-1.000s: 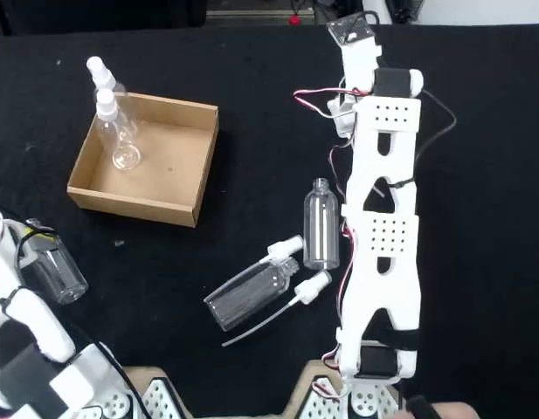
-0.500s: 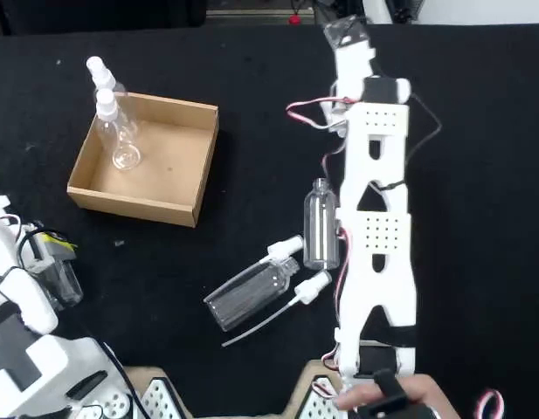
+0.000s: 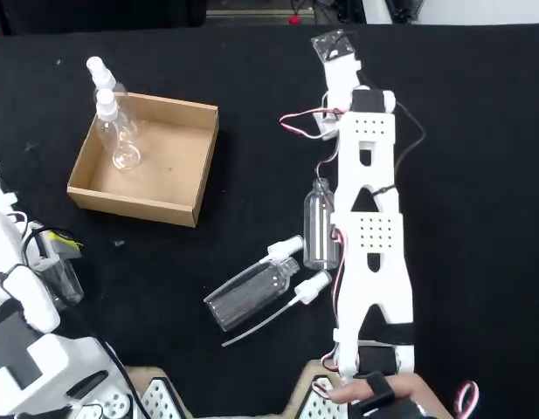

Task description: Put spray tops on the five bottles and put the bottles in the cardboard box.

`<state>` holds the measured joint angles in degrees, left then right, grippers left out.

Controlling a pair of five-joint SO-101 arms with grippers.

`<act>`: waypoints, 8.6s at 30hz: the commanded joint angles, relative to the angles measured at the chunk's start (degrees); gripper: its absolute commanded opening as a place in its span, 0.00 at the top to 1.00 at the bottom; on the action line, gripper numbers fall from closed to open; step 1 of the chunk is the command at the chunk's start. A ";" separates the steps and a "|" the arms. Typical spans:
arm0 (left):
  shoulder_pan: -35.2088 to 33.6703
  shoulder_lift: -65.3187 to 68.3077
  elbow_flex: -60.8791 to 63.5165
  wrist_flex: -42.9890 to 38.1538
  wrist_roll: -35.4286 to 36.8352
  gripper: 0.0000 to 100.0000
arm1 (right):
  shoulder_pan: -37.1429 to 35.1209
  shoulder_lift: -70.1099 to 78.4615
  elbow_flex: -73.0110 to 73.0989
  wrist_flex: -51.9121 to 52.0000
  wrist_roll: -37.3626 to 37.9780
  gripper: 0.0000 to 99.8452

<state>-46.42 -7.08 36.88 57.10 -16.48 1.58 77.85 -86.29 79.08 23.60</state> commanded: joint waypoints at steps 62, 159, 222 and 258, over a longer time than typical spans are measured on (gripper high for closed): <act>-0.66 4.75 -7.52 -2.20 0.26 0.76 | 8.18 -19.65 -8.84 21.80 0.79 0.89; 71.87 -87.82 21.41 -25.93 18.99 0.77 | -34.29 -97.45 54.81 -34.90 -39.12 0.90; 71.78 -87.82 22.90 -27.60 18.55 0.77 | -34.37 -106.77 59.47 -29.19 -39.21 0.90; 71.78 -87.82 22.90 -27.60 18.46 0.77 | -41.49 -130.95 99.03 -21.80 -30.33 0.89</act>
<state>25.23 -94.46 60.70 31.08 2.24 -38.86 -51.91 12.70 56.75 -7.78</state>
